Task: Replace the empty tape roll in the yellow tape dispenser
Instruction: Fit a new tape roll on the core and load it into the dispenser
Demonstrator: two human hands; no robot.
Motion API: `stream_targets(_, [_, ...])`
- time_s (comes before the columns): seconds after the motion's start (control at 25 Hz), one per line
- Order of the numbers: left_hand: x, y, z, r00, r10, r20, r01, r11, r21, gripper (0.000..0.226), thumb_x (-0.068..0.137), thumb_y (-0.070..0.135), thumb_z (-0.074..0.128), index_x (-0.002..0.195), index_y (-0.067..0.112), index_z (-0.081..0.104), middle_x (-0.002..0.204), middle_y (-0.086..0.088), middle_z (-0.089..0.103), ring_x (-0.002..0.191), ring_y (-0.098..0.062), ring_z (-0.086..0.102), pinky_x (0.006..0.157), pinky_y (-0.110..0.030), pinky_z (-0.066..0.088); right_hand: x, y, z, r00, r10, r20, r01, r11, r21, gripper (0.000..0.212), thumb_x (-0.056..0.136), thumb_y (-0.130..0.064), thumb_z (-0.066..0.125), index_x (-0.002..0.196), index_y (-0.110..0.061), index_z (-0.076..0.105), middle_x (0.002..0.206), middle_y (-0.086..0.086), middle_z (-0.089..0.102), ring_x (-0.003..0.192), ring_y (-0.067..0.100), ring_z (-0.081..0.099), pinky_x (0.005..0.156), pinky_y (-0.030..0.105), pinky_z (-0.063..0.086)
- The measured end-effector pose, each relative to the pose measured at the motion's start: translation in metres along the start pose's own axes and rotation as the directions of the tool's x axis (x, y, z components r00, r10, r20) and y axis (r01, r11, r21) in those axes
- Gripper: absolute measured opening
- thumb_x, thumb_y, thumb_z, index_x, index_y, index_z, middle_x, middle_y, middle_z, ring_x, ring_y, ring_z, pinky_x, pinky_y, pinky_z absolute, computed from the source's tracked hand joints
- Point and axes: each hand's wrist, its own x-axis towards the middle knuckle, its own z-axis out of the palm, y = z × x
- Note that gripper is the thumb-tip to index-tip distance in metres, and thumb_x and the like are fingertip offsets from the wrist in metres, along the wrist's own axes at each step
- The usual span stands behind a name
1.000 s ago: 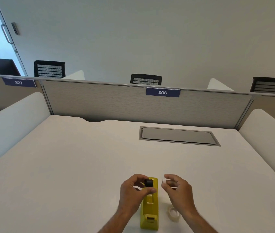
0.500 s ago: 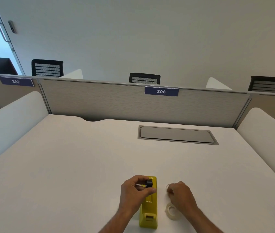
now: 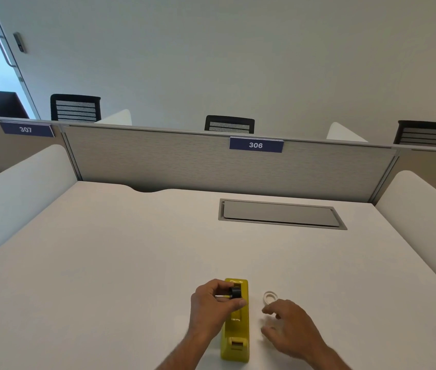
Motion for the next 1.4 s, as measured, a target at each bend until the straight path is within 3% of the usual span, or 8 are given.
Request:
stream_targets(0.16, [-0.001, 0.0, 0.0, 0.999, -0.024, -0.024, 0.023, 0.999, -0.036, 0.034, 0.057, 0.023, 0.096, 0.084, 0.027, 0.075, 0.077, 0.015, 0.077, 0.073, -0.002, 0.072, 0.058, -0.011, 0.053, -0.009, 0.006, 0.001, 0.991, -0.053, 0.125, 0.064, 0.994, -0.086, 0.065, 0.063, -0.067, 0.058, 0.124, -0.045, 0.051, 0.121, -0.029, 0.052, 0.111, -0.001, 0.049, 0.088, 0.019, 0.042])
stream_targets(0.32, [-0.003, 0.003, 0.0, 0.999, -0.03, -0.043, 0.027, 0.998, -0.059, 0.024, 0.065, 0.023, 0.091, 0.083, 0.028, 0.076, 0.078, 0.015, 0.077, 0.077, 0.0, 0.071, 0.064, -0.018, 0.057, -0.008, 0.003, -0.001, 0.994, -0.029, 0.104, 0.029, 1.0, -0.001, 0.059, 0.067, -0.056, 0.066, 0.123, -0.039, 0.057, 0.123, -0.022, 0.057, 0.109, 0.002, 0.051, 0.09, 0.017, 0.042])
stream_targets(0.4, [-0.004, 0.004, 0.001, 0.999, -0.029, -0.036, 0.026, 0.997, -0.075, 0.022, 0.068, 0.02, 0.089, 0.085, 0.027, 0.077, 0.08, 0.014, 0.078, 0.078, -0.002, 0.072, 0.065, -0.02, 0.058, -0.006, -0.001, -0.005, 0.999, 0.021, 0.037, -0.027, 0.981, 0.19, 0.051, 0.067, -0.045, 0.075, 0.116, -0.035, 0.066, 0.117, -0.017, 0.064, 0.097, -0.001, 0.058, 0.086, 0.017, 0.05])
stream_targets(0.56, [-0.006, 0.004, 0.003, 1.0, -0.008, 0.007, 0.008, 0.997, -0.071, 0.021, 0.075, 0.017, 0.083, 0.093, 0.025, 0.077, 0.09, 0.007, 0.079, 0.085, -0.014, 0.074, 0.081, -0.038, 0.062, -0.002, -0.015, -0.015, 0.983, 0.186, -0.008, -0.141, 0.774, 0.617, 0.037, 0.066, -0.024, 0.086, 0.099, -0.035, 0.073, 0.106, -0.014, 0.071, 0.093, 0.005, 0.067, 0.071, 0.023, 0.06])
stream_targets(0.72, [-0.011, 0.006, 0.008, 0.998, 0.032, 0.047, -0.029, 0.998, -0.055, 0.02, 0.077, 0.017, 0.082, 0.093, 0.029, 0.077, 0.088, 0.012, 0.078, 0.086, -0.009, 0.073, 0.085, -0.035, 0.061, 0.001, -0.031, -0.025, 0.989, 0.149, 0.013, -0.104, 0.617, 0.78, 0.044, 0.062, -0.026, 0.086, 0.104, -0.033, 0.072, 0.107, -0.011, 0.073, 0.103, 0.015, 0.068, 0.088, 0.037, 0.057])
stream_targets(0.88, [-0.012, 0.009, 0.009, 0.996, 0.062, 0.056, -0.059, 0.996, -0.064, 0.024, 0.078, 0.014, 0.082, 0.098, 0.026, 0.077, 0.091, 0.011, 0.078, 0.089, -0.009, 0.073, 0.088, -0.033, 0.06, 0.002, -0.039, -0.025, 0.997, 0.081, 0.018, -0.06, 0.546, 0.836, 0.047, 0.065, -0.011, 0.09, 0.107, -0.026, 0.074, 0.112, -0.008, 0.074, 0.107, 0.011, 0.067, 0.094, 0.039, 0.052])
stream_targets(1.08, [-0.013, 0.01, 0.006, 0.994, 0.093, 0.065, -0.087, 0.992, -0.088, 0.026, 0.078, 0.008, 0.081, 0.095, 0.028, 0.077, 0.089, 0.011, 0.079, 0.089, -0.011, 0.074, 0.083, -0.026, 0.059, 0.004, -0.042, -0.026, 0.994, 0.111, -0.013, -0.028, 0.356, 0.934, 0.045, 0.063, -0.026, 0.091, 0.103, -0.012, 0.076, 0.111, 0.006, 0.074, 0.103, 0.025, 0.069, 0.076, 0.04, 0.061])
stream_targets(1.4, [-0.013, 0.011, 0.005, 0.993, 0.093, 0.077, -0.086, 0.992, -0.091, 0.026, 0.079, 0.011, 0.08, 0.096, 0.03, 0.078, 0.09, 0.012, 0.078, 0.089, -0.009, 0.073, 0.081, -0.024, 0.058, 0.007, -0.042, -0.026, 0.993, 0.11, -0.042, -0.003, 0.383, 0.924, 0.041, 0.063, -0.012, 0.088, 0.102, -0.013, 0.077, 0.111, 0.001, 0.075, 0.106, 0.024, 0.069, 0.077, 0.044, 0.062])
